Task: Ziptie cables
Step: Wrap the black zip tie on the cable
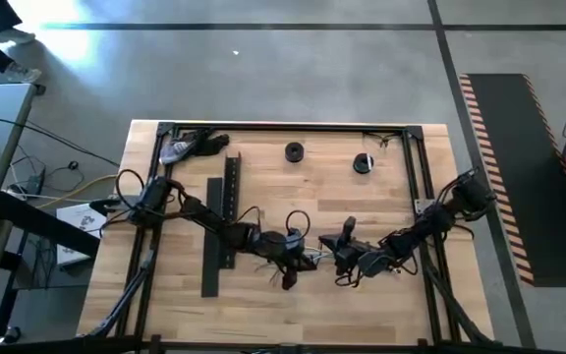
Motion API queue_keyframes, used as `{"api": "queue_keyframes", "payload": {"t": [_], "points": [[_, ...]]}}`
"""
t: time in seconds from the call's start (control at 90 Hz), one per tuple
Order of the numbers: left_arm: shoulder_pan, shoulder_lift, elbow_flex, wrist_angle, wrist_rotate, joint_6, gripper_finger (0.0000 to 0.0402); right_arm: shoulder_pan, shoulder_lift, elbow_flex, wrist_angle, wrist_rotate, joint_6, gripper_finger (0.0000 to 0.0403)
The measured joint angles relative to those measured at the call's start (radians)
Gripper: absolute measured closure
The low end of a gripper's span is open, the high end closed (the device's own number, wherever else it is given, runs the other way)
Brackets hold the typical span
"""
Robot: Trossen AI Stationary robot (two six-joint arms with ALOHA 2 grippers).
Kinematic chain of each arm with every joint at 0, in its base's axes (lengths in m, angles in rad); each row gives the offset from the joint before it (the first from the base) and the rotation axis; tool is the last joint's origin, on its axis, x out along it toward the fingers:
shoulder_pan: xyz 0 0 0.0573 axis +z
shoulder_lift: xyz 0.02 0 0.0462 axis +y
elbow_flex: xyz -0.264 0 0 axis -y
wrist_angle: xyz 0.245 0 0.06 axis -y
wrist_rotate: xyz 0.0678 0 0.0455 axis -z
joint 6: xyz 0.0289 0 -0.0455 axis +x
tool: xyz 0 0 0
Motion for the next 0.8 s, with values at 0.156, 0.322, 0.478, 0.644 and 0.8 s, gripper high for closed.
{"api": "queue_keyframes", "payload": {"t": [0.156, 0.322, 0.478, 0.644, 0.8], "points": [[0.018, 0.000, 0.001, -0.001, 0.025, -0.016, 0.0402, -0.001, 0.000, 0.028, -0.065, -0.029, 0.000, 0.0403], [0.025, 0.007, 0.001, 0.000, 0.073, -0.024, 0.0402, -0.006, 0.000, 0.040, -0.092, -0.042, 0.035, 0.0403], [0.021, 0.007, 0.001, 0.003, 0.075, -0.024, 0.0402, -0.023, 0.000, 0.040, -0.101, -0.041, 0.087, 0.0403], [0.022, 0.007, 0.001, -0.002, 0.102, -0.034, 0.0402, -0.023, 0.000, 0.040, -0.093, -0.046, 0.031, 0.0403], [0.024, 0.007, 0.001, -0.002, 0.108, -0.033, 0.0402, -0.023, 0.000, 0.039, -0.053, -0.069, 0.018, 0.0403]]}}
